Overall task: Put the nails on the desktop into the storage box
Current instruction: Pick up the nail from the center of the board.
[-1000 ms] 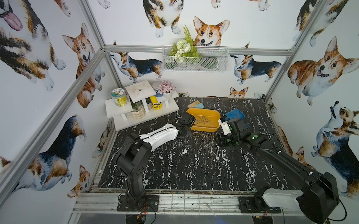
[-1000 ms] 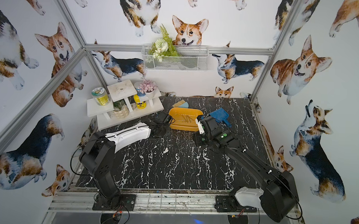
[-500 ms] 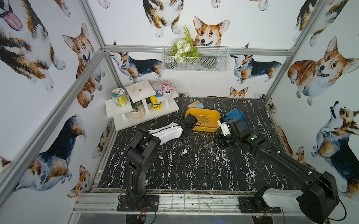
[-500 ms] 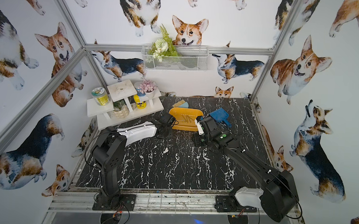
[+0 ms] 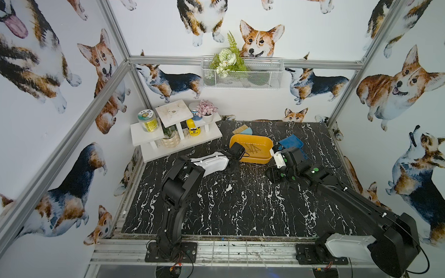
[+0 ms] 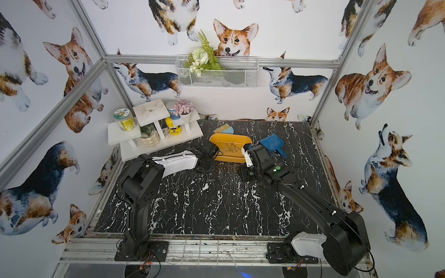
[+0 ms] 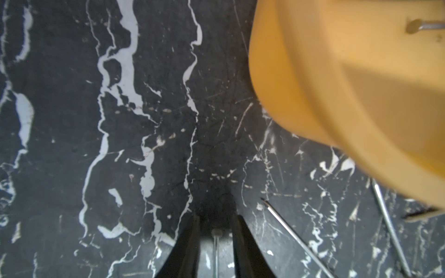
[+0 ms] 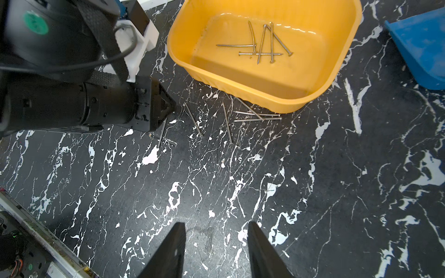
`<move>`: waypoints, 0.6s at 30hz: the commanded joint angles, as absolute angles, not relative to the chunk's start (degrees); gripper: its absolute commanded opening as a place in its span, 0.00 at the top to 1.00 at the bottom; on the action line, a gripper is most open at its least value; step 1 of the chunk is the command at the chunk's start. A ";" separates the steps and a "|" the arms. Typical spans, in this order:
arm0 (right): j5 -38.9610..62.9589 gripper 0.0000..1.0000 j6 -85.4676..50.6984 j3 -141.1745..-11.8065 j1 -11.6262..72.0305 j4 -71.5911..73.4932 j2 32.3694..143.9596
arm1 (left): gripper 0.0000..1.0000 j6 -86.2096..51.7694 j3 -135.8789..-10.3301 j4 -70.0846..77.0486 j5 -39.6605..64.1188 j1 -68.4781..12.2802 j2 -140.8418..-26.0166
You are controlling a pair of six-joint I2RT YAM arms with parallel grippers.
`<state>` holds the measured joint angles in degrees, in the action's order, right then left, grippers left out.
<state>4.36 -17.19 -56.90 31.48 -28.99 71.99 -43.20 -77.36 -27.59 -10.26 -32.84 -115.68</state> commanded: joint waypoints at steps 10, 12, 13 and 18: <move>3.69 0.53 -16.88 -57.66 31.54 -28.13 72.42 | 0.80 -43.13 -76.40 -26.91 -8.97 -32.43 -116.46; 3.70 0.54 -16.94 -57.79 31.50 -28.04 72.42 | 0.80 -43.51 -75.57 -26.64 -8.80 -32.37 -116.11; 3.71 0.54 -17.01 -57.76 31.53 -27.99 72.47 | 0.80 -43.65 -75.12 -26.46 -8.79 -32.42 -115.86; 4.04 0.54 -17.10 -57.69 31.53 -27.77 72.70 | 0.72 -43.36 -74.62 -26.08 -8.69 -32.82 -115.40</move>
<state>4.23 -17.17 -57.39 31.48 -28.99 72.60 -43.44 -75.09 -23.46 -10.22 -32.67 -115.02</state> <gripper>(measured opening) 0.465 0.280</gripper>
